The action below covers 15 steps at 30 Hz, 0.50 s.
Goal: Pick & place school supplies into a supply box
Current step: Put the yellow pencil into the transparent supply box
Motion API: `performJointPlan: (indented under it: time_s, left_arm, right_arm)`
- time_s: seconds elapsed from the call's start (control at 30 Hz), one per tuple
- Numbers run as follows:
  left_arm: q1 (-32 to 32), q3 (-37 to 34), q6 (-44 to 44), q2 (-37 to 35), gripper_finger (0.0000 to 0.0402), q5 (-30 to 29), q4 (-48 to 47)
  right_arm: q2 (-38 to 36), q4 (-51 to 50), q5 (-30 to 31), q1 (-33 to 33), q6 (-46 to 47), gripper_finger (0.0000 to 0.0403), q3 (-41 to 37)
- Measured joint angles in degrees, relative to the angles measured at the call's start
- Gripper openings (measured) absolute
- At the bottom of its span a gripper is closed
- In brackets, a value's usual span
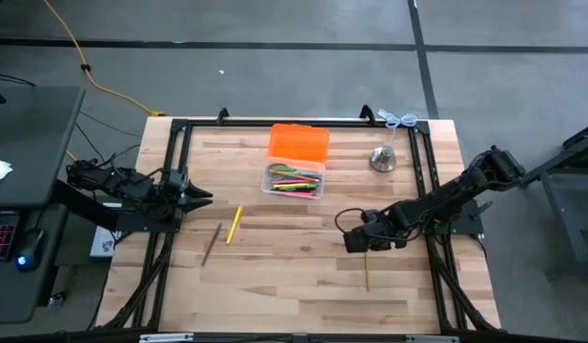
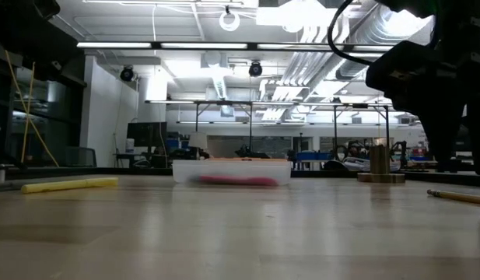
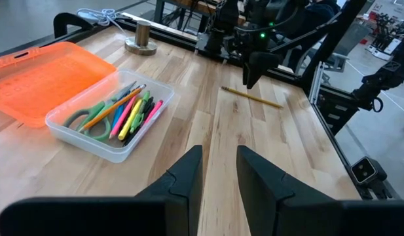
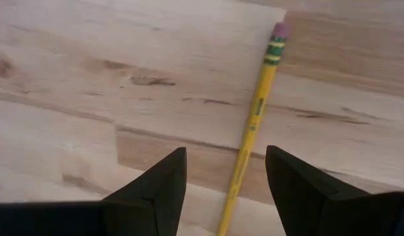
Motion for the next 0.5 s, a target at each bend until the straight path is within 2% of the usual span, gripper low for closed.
performJointPlan:
  time_s: [0.33,0.5]
  left_arm:
    - [0.0,0.0,0.0,0.0,0.0122,-0.1,0.0]
    - [0.0,0.0,0.0,0.0,0.0122,-0.7,-0.1]
  right_arm:
    - [0.4,-2.5,3.6,0.2,1.1,0.0185,0.1]
    - [4.4,-2.8,0.9,0.2,1.0,0.0185,0.1]
